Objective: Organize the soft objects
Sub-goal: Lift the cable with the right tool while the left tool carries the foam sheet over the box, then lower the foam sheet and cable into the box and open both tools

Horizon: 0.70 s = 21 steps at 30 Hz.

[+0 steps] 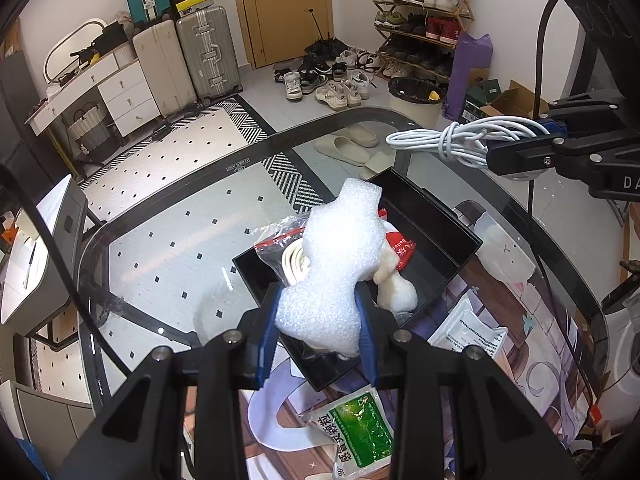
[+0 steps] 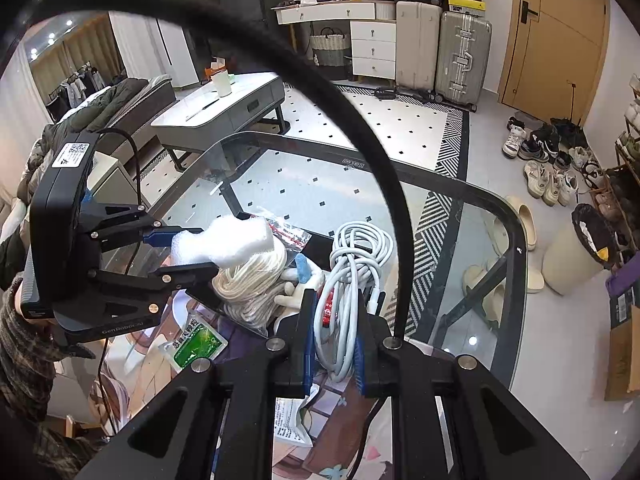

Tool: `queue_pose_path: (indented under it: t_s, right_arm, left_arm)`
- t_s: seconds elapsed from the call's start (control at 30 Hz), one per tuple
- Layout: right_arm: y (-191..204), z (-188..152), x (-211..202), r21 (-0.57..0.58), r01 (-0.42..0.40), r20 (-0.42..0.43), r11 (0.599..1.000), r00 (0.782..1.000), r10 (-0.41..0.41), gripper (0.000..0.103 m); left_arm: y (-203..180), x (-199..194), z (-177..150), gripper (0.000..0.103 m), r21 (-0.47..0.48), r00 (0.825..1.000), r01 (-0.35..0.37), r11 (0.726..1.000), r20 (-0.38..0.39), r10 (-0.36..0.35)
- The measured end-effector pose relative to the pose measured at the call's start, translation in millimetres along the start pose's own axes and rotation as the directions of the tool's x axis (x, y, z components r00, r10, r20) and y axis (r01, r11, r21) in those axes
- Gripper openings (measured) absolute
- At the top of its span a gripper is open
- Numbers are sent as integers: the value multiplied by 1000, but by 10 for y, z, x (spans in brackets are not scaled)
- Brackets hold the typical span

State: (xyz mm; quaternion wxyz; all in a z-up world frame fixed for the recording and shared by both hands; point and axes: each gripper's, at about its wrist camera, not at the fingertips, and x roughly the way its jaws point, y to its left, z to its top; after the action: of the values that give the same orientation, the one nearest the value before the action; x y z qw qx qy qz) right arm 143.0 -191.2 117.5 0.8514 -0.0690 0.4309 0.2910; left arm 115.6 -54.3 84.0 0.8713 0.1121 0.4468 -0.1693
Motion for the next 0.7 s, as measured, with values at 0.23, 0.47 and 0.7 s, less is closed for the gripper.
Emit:
queue_pose_path:
  t_s: [0.23,0.47,0.7]
  right_arm:
    - [-22,69,172,5,-16,-9,1000,1000,16,15]
    - [-32,121,365,14,-32,-16,999,999,32,15]
    - [25,108,584,30,-71,-37,997,997,72,15]
  left_arm:
    - [36,135,18,33,-10,1000,10,1000,-13,-10]
    - [40,285,9,33,-15,999,25,1000,-37,-25]
    - [70,392,-25,33,-24,997,29,999,-64,-30]
